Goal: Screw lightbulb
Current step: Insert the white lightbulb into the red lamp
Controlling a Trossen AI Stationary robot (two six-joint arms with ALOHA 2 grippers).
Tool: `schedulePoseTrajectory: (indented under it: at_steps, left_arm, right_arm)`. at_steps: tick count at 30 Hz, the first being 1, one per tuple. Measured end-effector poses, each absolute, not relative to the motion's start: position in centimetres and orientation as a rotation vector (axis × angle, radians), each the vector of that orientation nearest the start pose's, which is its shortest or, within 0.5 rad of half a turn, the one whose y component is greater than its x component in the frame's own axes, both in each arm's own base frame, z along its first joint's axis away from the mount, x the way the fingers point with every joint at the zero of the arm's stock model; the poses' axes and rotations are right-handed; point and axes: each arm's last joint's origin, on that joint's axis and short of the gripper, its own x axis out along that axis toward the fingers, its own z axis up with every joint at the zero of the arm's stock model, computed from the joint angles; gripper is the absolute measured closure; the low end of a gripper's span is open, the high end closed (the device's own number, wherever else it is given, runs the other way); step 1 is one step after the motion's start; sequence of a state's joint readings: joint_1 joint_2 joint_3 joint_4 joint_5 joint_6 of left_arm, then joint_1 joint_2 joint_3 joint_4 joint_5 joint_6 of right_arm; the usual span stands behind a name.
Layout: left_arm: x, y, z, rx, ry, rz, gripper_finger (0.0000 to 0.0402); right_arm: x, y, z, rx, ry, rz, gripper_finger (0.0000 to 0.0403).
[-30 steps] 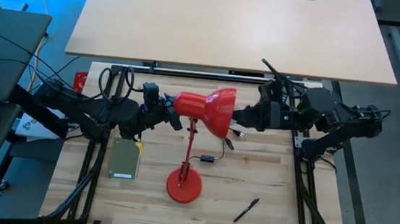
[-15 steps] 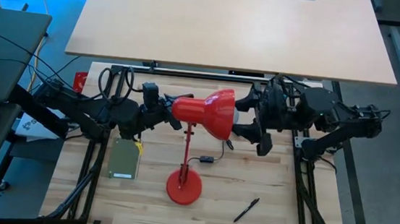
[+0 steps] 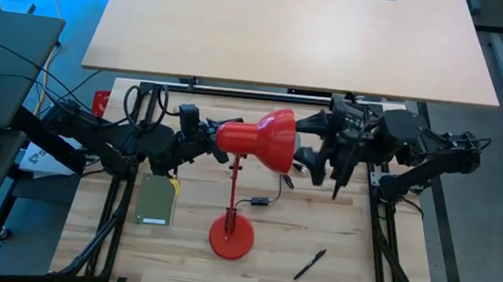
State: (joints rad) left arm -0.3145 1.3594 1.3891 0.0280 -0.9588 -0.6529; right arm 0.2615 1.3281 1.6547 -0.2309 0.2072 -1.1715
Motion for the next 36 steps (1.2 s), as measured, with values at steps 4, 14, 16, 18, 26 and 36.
schedulePoseTrajectory:
  at_steps: [4,14,16,18,26,36]
  left_arm:
    - [28.5,-6.7,43.4,-0.664,-0.256,0.608,0.0402]
    - [28.5,-6.8,43.4,-0.68,-0.26,0.604,0.0401]
    - [28.5,-6.8,43.4,-0.68,-0.26,0.601,0.0402]
    - [28.5,-6.8,43.4,-0.681,-0.26,0.599,0.0401]
    - [28.5,-6.8,43.4,-0.681,-0.26,0.6,0.0401]
    - [28.5,-6.8,43.4,-0.681,-0.259,0.598,0.0402]
  right_arm:
    - [25.7,6.2,50.6,-1.515,-0.111,-0.052,0.0153]
    - [25.6,6.6,50.7,-1.837,-0.116,-0.08,0.0153]
    - [25.6,6.8,50.7,-1.815,-0.123,-0.073,0.0153]
    - [25.5,7.0,50.7,-1.82,-0.128,-0.07,0.0153]
    - [25.4,7.4,50.7,-1.826,-0.137,-0.074,0.0153]
    - [25.6,7.5,50.7,-1.821,-0.176,-0.051,0.0153]
